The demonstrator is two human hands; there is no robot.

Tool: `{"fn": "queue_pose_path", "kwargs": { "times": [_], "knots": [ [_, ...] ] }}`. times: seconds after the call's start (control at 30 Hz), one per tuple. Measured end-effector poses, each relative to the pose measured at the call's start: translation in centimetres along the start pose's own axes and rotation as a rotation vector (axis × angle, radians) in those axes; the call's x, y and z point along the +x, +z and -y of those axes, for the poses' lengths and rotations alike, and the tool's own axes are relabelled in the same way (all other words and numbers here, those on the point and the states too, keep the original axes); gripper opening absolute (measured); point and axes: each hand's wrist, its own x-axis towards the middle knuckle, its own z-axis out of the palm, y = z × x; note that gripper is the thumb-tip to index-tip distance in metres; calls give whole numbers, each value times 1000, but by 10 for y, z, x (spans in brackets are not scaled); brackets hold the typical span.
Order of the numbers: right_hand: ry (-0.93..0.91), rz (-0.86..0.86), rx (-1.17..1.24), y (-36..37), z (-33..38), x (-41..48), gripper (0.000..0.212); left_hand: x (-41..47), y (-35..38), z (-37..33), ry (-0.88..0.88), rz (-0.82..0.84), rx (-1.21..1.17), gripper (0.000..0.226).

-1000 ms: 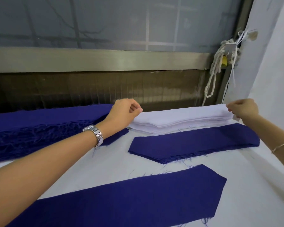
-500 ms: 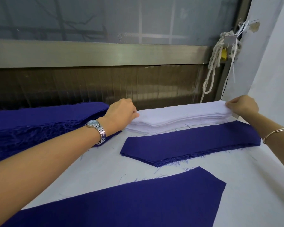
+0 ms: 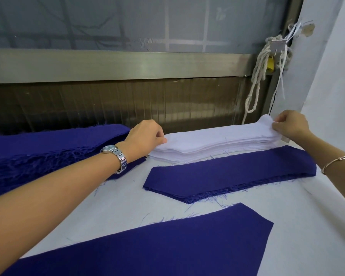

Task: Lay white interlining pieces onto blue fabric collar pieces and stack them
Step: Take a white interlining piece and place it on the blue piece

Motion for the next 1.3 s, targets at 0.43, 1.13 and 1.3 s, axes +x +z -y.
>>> {"fn": "queue_pose_path", "kwargs": {
  "times": [0.43,1.13,1.3],
  "knots": [
    [102,1,430,5,-21,14,36,8,-9,-5,9,119,97,47],
    [180,13,579,5,-31,11,36,6,-5,-4,85,87,88,51],
    [214,35,587,2,-29,8,34,13,-8,-5,114,206,118,51]
  ]
}}
